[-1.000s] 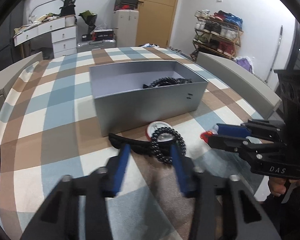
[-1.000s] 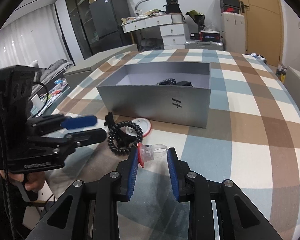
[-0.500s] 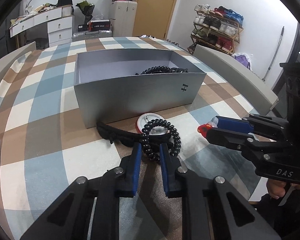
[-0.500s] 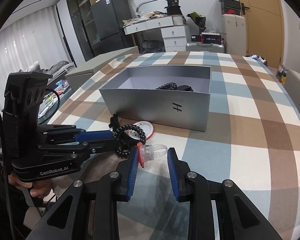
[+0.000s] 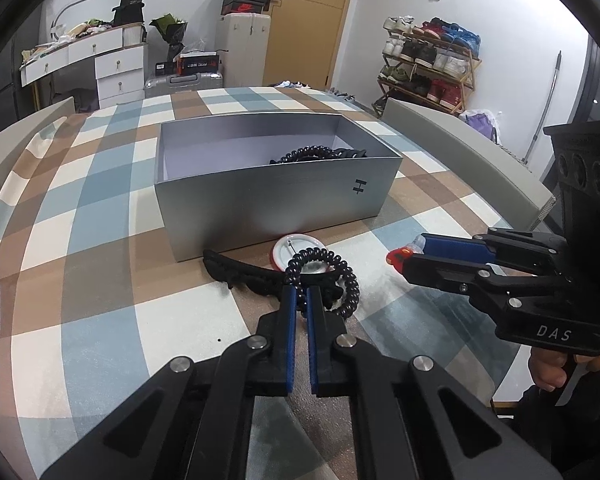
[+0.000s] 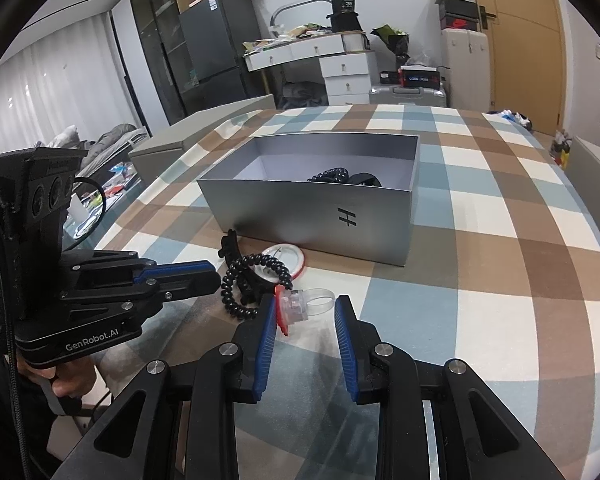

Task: Organize jewelry
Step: 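Grasp the black bead bracelet with the left gripper while the right gripper holds the clear item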

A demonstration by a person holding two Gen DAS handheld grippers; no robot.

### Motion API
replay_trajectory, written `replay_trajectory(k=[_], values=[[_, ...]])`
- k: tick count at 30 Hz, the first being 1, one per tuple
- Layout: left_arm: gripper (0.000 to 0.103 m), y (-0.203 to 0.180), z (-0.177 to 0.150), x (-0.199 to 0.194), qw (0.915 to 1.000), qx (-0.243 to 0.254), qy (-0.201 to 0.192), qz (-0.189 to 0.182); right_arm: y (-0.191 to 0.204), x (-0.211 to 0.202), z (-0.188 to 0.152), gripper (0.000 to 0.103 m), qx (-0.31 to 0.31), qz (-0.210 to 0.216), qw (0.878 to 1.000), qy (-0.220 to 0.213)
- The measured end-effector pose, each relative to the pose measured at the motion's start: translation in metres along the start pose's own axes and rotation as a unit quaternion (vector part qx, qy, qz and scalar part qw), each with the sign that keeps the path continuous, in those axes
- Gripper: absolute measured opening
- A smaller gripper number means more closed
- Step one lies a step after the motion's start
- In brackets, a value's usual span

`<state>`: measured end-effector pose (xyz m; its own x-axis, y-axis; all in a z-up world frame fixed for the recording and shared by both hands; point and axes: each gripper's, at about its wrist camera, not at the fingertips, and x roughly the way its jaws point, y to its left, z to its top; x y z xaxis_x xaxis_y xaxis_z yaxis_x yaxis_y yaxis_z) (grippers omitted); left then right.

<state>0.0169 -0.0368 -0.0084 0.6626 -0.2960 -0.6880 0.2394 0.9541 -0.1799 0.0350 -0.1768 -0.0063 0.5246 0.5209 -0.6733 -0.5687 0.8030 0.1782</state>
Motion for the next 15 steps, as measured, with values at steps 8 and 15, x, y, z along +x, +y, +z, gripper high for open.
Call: replay_trajectory(k=[8,15], values=[[0.004,0.005,0.006,0.012,0.9992,-0.033,0.016,-0.013,0.001,-0.001,0.001,0.028,0.0,-0.001,1.0,0.0],[0.024,0.003,0.008,0.015,0.9982,-0.046,0.027,-0.027,0.0,-0.003,0.001,0.028,0.001,-0.001,1.0,-0.002]])
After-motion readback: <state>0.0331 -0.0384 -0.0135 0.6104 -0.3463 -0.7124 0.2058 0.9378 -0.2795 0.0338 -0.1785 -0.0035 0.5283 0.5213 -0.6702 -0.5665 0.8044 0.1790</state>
